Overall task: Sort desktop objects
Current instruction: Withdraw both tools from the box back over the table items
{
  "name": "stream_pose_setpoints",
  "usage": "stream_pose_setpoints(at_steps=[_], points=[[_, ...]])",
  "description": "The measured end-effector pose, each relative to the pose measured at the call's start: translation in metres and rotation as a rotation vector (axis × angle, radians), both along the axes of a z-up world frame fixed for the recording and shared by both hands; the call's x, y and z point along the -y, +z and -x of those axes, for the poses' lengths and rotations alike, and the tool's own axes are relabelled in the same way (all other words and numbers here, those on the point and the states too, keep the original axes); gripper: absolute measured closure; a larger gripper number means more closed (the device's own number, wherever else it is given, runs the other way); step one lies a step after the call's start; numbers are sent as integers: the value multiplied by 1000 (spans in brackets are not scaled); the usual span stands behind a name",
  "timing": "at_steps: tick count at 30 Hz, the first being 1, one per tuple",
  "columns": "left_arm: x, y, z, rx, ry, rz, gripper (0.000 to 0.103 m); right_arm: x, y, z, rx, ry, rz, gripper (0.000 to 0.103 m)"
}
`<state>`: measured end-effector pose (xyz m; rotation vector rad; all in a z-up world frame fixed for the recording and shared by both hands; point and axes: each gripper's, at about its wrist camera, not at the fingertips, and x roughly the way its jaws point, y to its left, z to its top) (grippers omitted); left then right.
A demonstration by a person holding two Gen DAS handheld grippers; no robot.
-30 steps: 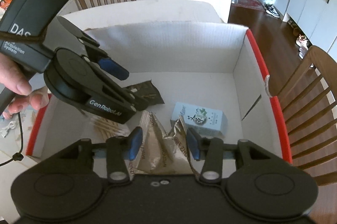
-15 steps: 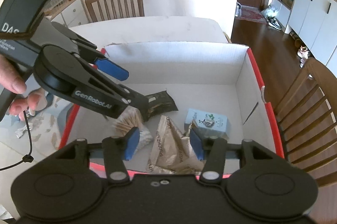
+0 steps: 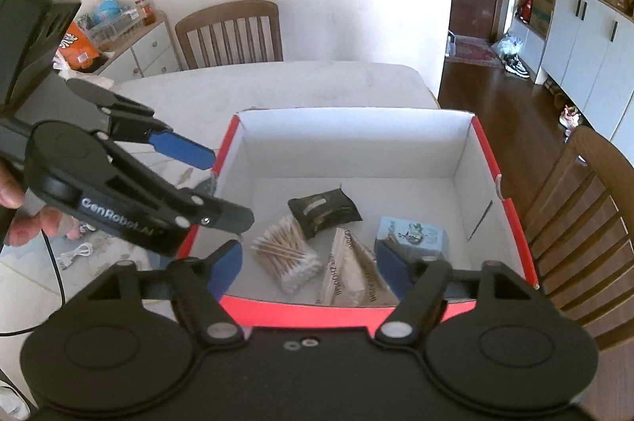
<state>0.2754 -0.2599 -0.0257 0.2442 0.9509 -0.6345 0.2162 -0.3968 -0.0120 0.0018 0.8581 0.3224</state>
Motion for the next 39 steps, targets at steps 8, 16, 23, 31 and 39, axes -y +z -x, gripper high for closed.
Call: stream_pose_setpoints(at_steps=[8, 16, 23, 31, 39], points=[[-34, 7, 30, 43, 52, 53, 15, -23, 10, 20, 43, 19, 16, 12], [-76, 10, 60, 105, 108, 91, 2, -48, 17, 38, 80, 12, 19, 8], [-120, 11, 83, 131, 182, 151, 1, -77, 23, 56, 115, 32, 17, 2], [-177, 11, 107, 156, 268, 189, 1, -122, 25, 78, 137, 77, 10, 1], [-229, 7, 125, 160, 340, 189, 1, -177, 22, 95, 150, 138, 11, 1]])
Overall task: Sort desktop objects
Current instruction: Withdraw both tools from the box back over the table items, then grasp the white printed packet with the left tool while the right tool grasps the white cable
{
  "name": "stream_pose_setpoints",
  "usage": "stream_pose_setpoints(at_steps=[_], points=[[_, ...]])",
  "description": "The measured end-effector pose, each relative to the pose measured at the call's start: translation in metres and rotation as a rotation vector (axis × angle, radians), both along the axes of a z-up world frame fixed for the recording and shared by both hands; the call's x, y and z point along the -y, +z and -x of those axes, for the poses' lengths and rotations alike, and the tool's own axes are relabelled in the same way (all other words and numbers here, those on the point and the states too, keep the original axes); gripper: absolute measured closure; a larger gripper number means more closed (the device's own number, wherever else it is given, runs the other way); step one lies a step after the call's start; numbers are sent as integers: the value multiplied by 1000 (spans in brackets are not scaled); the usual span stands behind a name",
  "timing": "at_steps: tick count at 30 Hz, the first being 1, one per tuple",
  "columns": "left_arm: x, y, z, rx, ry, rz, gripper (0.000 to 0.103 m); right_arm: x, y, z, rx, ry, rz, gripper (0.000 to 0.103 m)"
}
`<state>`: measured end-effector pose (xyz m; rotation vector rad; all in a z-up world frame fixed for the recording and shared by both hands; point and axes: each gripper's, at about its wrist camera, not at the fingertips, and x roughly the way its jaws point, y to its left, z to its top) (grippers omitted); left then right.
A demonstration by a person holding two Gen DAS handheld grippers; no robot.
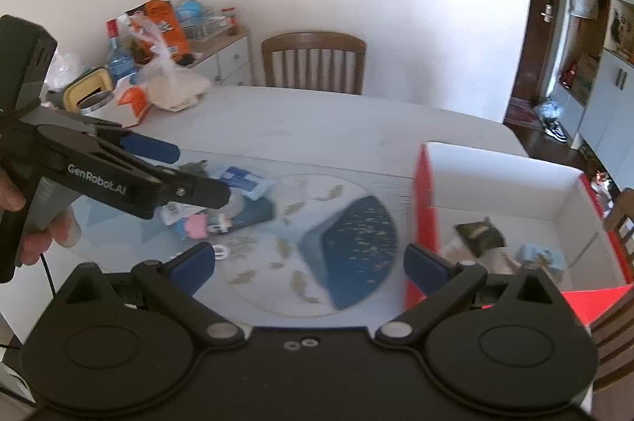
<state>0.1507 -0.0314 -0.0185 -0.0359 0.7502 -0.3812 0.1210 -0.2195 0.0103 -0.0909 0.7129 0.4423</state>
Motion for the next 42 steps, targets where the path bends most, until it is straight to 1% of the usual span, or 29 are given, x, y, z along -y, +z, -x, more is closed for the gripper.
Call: stream_pose_setpoints(at_steps=[2, 6, 15, 19, 26, 35, 37, 42], points=[[-9, 0, 5, 7, 9, -13, 1, -10, -1, 2, -2, 5, -6, 1], [-30, -2, 12, 3, 22, -8, 1, -32, -3, 6, -4, 26, -17, 1], [-81, -14, 19, -12, 57, -25, 1, -76, -12, 12, -6, 76, -7, 1], [-101, -21, 17, -18, 86, -54, 1, -91, -18, 11, -16, 83, -16, 1], [-129, -39, 9, -22, 120, -78, 1, -117, -30, 5, -16, 99, 2, 2], [-149, -70, -13, -45, 101, -125, 1, -144, -50, -6, -38, 102, 18, 3], [-152, -76, -20, -54, 101, -120, 1, -148, -55, -11, -48, 92, 26, 5], [-154, -91, -34, -60, 84, -133, 1, -154, -70, -24, -73, 76, 27, 5]])
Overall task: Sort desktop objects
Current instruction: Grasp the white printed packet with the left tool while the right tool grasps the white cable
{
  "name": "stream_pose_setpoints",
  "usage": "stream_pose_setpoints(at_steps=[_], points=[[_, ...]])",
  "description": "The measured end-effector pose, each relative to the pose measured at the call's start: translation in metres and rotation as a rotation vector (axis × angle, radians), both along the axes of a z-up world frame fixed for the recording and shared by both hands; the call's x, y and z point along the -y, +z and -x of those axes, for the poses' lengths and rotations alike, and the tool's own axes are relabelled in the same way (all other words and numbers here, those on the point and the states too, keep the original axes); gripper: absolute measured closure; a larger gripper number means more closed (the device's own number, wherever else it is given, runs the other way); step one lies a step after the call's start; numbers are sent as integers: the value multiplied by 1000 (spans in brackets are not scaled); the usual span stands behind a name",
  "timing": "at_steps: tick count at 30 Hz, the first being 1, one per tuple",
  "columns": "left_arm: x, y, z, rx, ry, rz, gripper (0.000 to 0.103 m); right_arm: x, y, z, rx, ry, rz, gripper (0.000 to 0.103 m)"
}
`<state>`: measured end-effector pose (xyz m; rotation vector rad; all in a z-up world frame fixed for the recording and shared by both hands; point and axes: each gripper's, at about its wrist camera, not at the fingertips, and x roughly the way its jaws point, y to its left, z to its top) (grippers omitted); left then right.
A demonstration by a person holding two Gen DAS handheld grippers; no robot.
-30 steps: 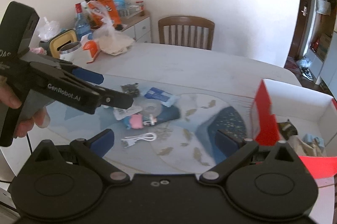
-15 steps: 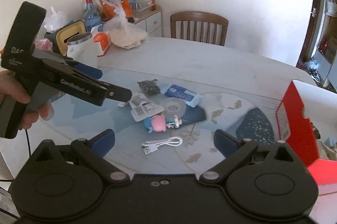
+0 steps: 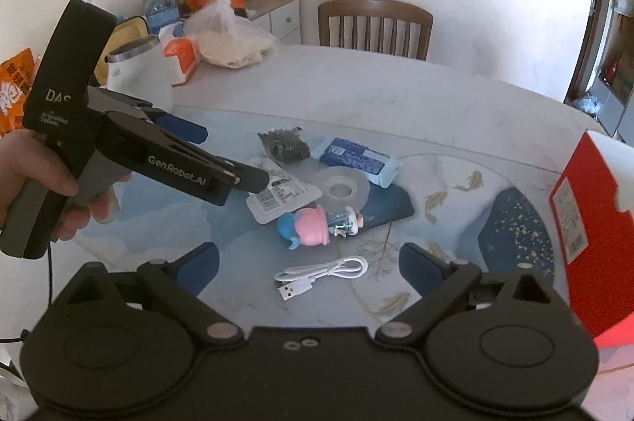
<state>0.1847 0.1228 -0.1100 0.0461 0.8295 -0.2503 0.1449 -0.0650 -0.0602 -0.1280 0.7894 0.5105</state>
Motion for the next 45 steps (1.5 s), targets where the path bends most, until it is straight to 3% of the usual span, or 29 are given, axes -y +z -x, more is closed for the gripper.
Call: stream_pose_setpoints(at_steps=[21, 28, 35, 45], points=[[6, -43, -52, -35, 32, -14, 1, -27, -52, -43, -75, -59, 69, 7], [2, -48, -48, -48, 44, -4, 2, -20, -66, -49, -103, -64, 98, 19], [-5, -49, -30, -54, 35, 18, 2, 2, -66, -42, -117, -58, 111, 21], [1, -53, -34, -27, 6, -64, 2, 3, -65, -48, -157, -96, 55, 22]])
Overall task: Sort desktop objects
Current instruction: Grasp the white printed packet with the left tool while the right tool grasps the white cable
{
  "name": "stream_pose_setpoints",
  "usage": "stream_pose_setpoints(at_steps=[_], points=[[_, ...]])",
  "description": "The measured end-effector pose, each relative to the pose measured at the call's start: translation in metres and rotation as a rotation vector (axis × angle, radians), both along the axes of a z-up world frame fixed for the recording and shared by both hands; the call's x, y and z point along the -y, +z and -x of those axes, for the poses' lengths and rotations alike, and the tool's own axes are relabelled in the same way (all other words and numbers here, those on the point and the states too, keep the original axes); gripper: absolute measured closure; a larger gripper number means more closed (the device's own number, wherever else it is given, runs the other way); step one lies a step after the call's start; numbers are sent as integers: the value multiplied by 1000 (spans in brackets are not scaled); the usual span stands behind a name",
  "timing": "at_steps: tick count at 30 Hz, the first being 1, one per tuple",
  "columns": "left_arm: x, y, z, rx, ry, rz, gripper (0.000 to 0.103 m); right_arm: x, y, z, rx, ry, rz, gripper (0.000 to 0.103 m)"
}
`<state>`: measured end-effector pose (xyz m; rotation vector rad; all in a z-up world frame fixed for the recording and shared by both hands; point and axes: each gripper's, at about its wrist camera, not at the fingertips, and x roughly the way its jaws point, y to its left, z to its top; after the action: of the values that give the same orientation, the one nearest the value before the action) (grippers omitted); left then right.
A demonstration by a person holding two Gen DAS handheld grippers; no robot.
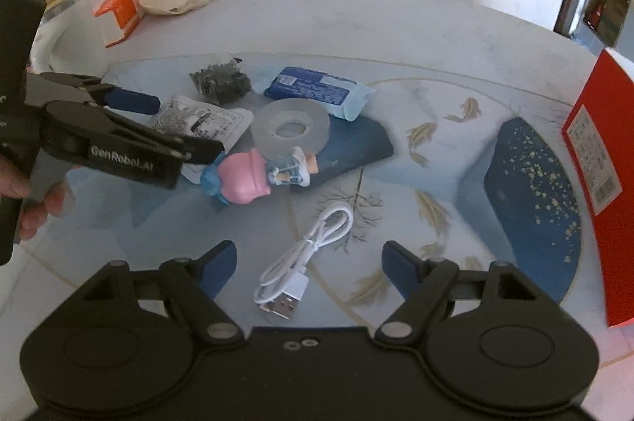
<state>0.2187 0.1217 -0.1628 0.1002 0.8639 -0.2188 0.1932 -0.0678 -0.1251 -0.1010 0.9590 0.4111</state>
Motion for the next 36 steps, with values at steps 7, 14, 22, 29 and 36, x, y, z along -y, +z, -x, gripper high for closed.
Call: stream_pose_setpoints(at_steps=[7, 14, 22, 29, 36], points=[[7, -4, -2, 19, 19, -28, 1, -8, -4, -1, 10, -27, 17, 24], [6, -5, -2, 26, 34, -21, 2, -13, -1, 1, 30, -19, 44, 48], [6, 0, 5, 47, 43, -15, 27, -5, 1, -1, 23, -56, 25, 89], [-2, 6, 6, 49, 77, -2, 42, 4, 5, 4, 23, -57, 9, 91], [0, 18, 18, 64, 85, 10, 44, 11, 18, 12, 43, -56, -2, 91]])
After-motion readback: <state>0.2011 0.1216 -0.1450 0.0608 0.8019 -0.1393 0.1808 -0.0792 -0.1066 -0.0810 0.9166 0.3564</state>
